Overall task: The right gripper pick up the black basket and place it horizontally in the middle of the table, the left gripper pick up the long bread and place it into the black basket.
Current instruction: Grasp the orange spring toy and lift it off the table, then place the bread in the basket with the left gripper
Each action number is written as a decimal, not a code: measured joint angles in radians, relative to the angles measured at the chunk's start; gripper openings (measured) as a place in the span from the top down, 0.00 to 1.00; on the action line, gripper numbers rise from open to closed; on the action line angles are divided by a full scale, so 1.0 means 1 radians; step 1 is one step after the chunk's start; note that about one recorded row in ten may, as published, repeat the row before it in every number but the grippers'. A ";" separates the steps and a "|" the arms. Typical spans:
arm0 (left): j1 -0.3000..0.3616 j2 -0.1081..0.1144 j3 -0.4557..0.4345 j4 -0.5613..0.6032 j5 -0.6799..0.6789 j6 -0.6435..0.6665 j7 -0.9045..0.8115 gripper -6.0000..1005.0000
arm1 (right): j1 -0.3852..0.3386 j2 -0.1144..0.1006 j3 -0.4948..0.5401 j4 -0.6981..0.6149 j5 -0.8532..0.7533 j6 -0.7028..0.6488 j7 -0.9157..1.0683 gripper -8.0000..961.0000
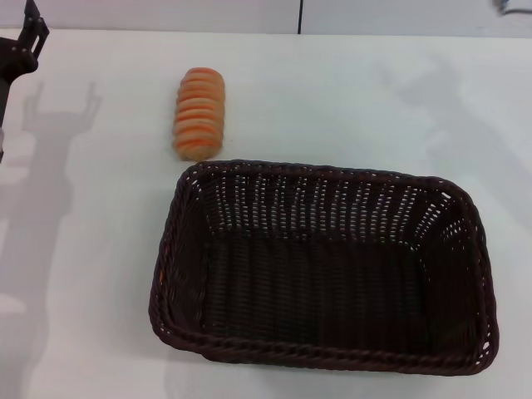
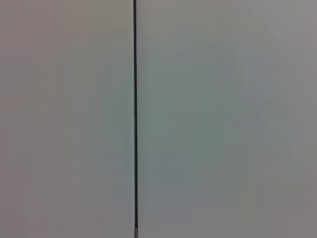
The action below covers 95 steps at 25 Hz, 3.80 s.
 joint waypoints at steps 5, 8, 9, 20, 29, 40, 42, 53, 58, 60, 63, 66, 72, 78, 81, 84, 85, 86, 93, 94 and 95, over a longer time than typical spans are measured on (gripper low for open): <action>-0.016 0.001 -0.002 0.000 0.000 0.002 0.002 0.14 | -0.063 -0.002 -0.131 -0.028 0.029 0.429 -0.051 0.13; -0.025 0.002 0.002 0.003 0.000 0.000 0.003 0.14 | -0.089 -0.003 -0.230 0.015 -0.188 0.711 0.139 0.13; -0.026 0.002 0.002 0.003 0.000 0.000 0.003 0.14 | -0.102 -0.004 -0.271 0.050 -0.295 0.813 0.233 0.13; -0.018 0.014 0.045 -0.089 0.097 -0.077 -0.007 0.14 | -0.318 -0.003 -0.423 0.368 -0.616 1.320 1.009 0.13; 0.061 0.076 -0.037 -0.675 0.261 -0.885 0.002 0.14 | -0.464 -0.003 -0.453 0.417 -0.574 1.348 1.106 0.13; -0.112 -0.002 -0.211 -0.905 0.311 -1.780 0.097 0.14 | -0.510 -0.004 -0.458 0.427 -0.533 1.386 1.108 0.13; -0.141 -0.002 -0.210 -0.865 0.310 -1.793 0.086 0.14 | -0.513 -0.004 -0.457 0.430 -0.533 1.392 1.108 0.13; -0.230 -0.004 -0.203 -0.671 0.312 -1.739 0.070 0.14 | -0.501 -0.005 -0.460 0.459 -0.519 1.428 1.111 0.13; -0.247 -0.004 -0.202 -0.613 0.311 -1.705 0.070 0.14 | -0.500 -0.006 -0.457 0.465 -0.519 1.428 1.111 0.13; -0.257 -0.005 -0.202 -0.588 0.308 -1.702 0.070 0.14 | -0.500 -0.006 -0.457 0.466 -0.519 1.428 1.111 0.13; -0.270 -0.005 -0.200 -0.563 0.295 -1.701 0.070 0.14 | -0.499 -0.006 -0.456 0.466 -0.519 1.428 1.111 0.13; -0.279 -0.004 -0.201 -0.547 0.286 -1.704 0.070 0.14 | -0.497 -0.006 -0.455 0.466 -0.519 1.428 1.107 0.13; -0.289 -0.003 -0.202 -0.537 0.283 -1.735 0.074 0.15 | -0.492 -0.006 -0.455 0.475 -0.519 1.426 1.106 0.13; -0.297 -0.001 -0.196 -0.543 0.293 -1.781 0.087 0.25 | -0.491 -0.006 -0.455 0.478 -0.519 1.426 1.105 0.13; -0.291 -0.001 -0.190 -0.569 0.291 -1.801 0.091 0.34 | -0.491 -0.006 -0.456 0.480 -0.519 1.426 1.105 0.13; -0.249 0.001 -0.152 -0.681 0.291 -1.829 0.095 0.37 | -0.491 -0.006 -0.456 0.480 -0.519 1.426 1.105 0.13; -0.228 0.003 -0.139 -0.729 0.291 -1.835 0.104 0.38 | -0.491 -0.006 -0.456 0.480 -0.519 1.426 1.105 0.13; -0.211 0.004 -0.129 -0.770 0.289 -1.839 0.117 0.40 | -0.489 -0.006 -0.456 0.480 -0.519 1.426 1.105 0.13; -0.094 0.008 -0.177 -1.116 0.151 -1.992 0.395 0.47 | -0.480 -0.006 -0.456 0.481 -0.521 1.424 1.105 0.13; -0.081 0.008 -0.196 -1.154 0.118 -2.018 0.448 0.47 | -0.476 -0.006 -0.456 0.484 -0.521 1.423 1.105 0.13; -0.081 0.008 -0.196 -1.154 0.118 -2.018 0.448 0.48 | -0.472 -0.006 -0.456 0.487 -0.521 1.422 1.105 0.13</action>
